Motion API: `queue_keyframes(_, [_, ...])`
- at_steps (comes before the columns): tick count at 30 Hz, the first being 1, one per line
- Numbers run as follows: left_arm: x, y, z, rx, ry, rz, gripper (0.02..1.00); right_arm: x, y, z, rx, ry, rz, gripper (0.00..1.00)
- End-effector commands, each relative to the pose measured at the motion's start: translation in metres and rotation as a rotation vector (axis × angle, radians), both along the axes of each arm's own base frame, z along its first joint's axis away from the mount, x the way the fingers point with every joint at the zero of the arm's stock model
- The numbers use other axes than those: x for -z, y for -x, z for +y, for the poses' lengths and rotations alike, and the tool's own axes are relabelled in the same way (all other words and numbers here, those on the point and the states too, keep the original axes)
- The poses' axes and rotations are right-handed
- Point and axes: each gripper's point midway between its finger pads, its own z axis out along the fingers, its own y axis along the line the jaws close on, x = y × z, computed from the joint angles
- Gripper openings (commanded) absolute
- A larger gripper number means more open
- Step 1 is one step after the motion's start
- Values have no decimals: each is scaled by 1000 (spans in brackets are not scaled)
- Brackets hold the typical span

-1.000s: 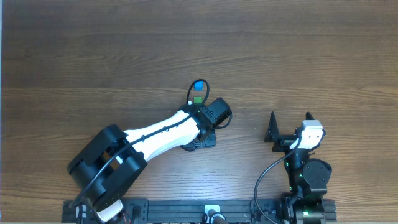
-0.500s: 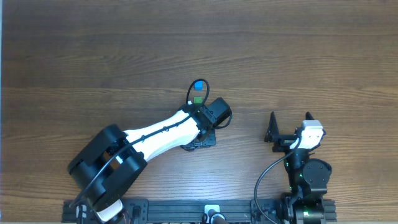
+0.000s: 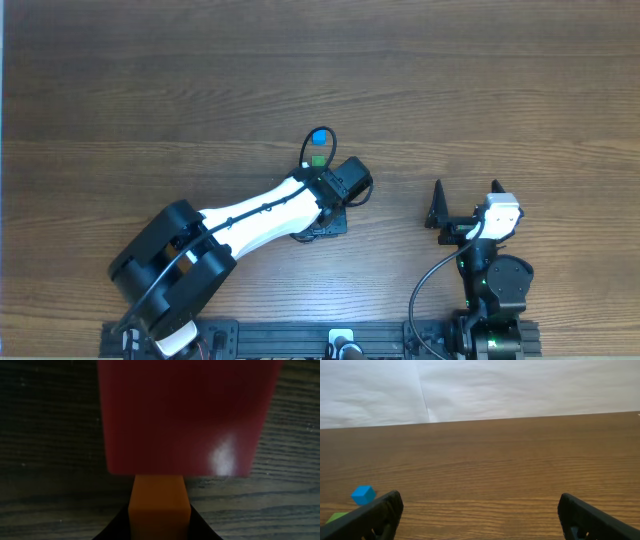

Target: Stack Cubes

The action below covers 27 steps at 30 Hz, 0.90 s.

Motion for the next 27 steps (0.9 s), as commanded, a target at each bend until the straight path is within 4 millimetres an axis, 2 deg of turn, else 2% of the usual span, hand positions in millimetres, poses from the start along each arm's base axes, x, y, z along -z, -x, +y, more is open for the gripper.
queue_keyframes(1, [-26,-4,2,-13,27,-44,66,2,0,-2,9,3,-3,993])
queue_keyframes(9, [-91,-19,3,-33,60,-97,40,2,0,-2,9,3,-3,993])
queue_keyframes(14, [-118,-39,3,-36,79,-138,42,2,0,-2,9,3,-2,991])
queue_keyframes(18, [-119,-49,10,-38,76,-141,40,2,0,-2,9,3,-2,993])
queue_keyframes(27, [-90,-56,9,-15,32,-99,40,2,0,-2,9,3,-2,991])
